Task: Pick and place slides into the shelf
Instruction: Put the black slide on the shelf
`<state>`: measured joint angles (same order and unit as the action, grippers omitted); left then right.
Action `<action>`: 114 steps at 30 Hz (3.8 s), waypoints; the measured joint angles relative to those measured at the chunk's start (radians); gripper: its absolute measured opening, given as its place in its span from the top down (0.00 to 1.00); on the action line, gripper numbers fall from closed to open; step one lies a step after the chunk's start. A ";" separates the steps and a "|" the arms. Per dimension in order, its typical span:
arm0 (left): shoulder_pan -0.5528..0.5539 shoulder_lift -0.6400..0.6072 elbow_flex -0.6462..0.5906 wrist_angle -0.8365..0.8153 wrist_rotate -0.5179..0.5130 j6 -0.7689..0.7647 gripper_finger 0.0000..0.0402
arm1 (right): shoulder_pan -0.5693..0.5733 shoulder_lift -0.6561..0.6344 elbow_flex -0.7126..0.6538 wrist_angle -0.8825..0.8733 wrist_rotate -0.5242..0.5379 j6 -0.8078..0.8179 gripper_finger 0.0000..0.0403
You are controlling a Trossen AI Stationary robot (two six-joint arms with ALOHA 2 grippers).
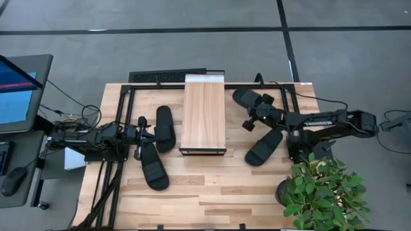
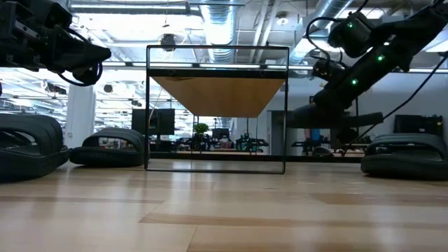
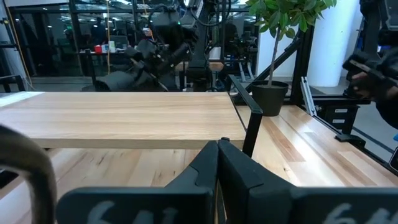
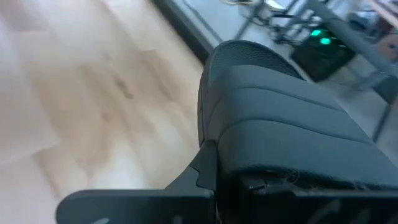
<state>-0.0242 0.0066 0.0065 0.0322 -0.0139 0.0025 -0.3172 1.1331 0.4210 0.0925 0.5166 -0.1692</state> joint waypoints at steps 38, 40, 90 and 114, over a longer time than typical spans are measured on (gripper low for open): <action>0.000 0.000 0.000 0.000 0.000 -0.003 1.00 | -0.143 -0.032 0.367 -0.014 -0.656 -0.154 1.00; 0.000 0.000 0.000 0.000 0.000 -0.006 1.00 | -0.150 -0.032 0.401 -0.056 -0.696 -0.173 1.00; 0.000 0.000 0.000 0.000 0.000 -0.003 1.00 | -0.233 0.689 1.081 -0.370 -1.016 -0.337 1.00; 0.000 0.000 0.000 0.000 0.000 -0.005 1.00 | -0.255 0.688 1.081 -0.369 -1.016 -0.415 1.00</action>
<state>-0.0239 0.0066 0.0063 0.0319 -0.0135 -0.0030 -0.5718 1.8208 1.5022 -0.2765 -0.4991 -0.5841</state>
